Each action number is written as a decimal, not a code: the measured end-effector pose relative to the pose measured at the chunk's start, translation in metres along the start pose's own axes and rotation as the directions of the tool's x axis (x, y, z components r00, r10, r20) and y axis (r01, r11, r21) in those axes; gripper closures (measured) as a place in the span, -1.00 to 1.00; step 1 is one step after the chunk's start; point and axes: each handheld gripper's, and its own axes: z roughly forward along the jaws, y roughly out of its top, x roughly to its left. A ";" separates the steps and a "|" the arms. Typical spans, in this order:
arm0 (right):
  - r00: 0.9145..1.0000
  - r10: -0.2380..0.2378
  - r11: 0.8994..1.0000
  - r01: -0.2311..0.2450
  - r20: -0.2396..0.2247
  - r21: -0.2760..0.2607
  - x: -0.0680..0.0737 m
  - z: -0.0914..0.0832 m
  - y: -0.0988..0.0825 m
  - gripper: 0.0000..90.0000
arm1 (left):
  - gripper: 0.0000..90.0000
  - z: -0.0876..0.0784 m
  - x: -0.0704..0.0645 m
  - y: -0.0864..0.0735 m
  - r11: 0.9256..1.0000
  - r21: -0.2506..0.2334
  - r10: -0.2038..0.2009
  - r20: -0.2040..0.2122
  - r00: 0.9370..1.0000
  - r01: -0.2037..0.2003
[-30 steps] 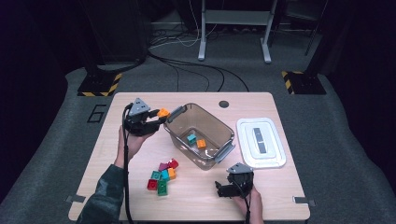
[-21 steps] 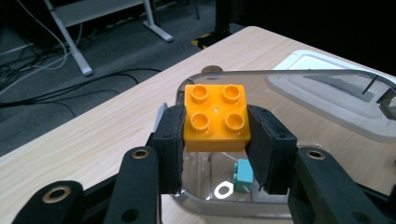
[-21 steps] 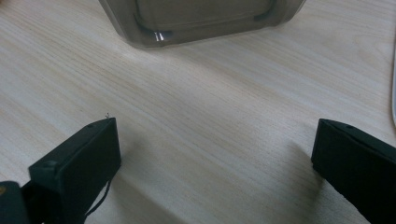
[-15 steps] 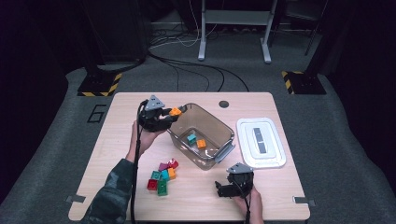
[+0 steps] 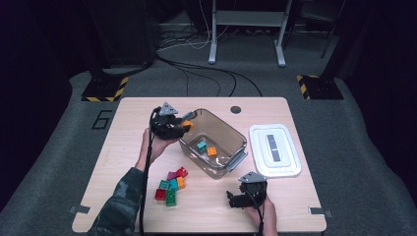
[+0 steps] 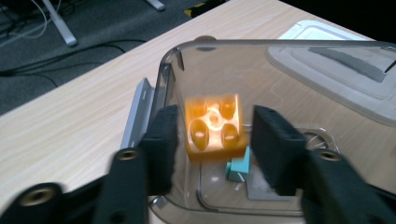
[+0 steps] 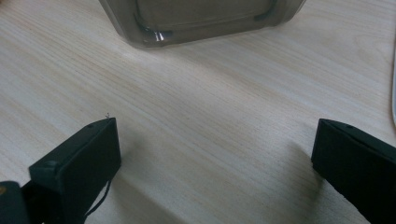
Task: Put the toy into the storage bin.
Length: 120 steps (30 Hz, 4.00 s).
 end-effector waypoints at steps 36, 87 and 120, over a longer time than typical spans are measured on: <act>1.000 0.008 1.000 -0.008 0.001 0.003 0.000 0.000 0.000 -0.99 | -0.98 -0.038 0.003 -0.111 0.988 0.031 -0.151 -0.040 0.988 0.152; 1.000 0.007 1.000 -0.007 0.000 0.003 0.001 0.000 0.000 -0.99 | 0.29 -0.004 -0.009 -0.173 0.990 0.117 -0.072 -0.050 0.996 0.077; 1.000 0.009 1.000 -0.009 0.002 0.003 0.001 0.000 0.000 -0.99 | 0.32 -0.036 0.001 -0.150 0.996 0.031 -0.077 -0.068 0.995 0.079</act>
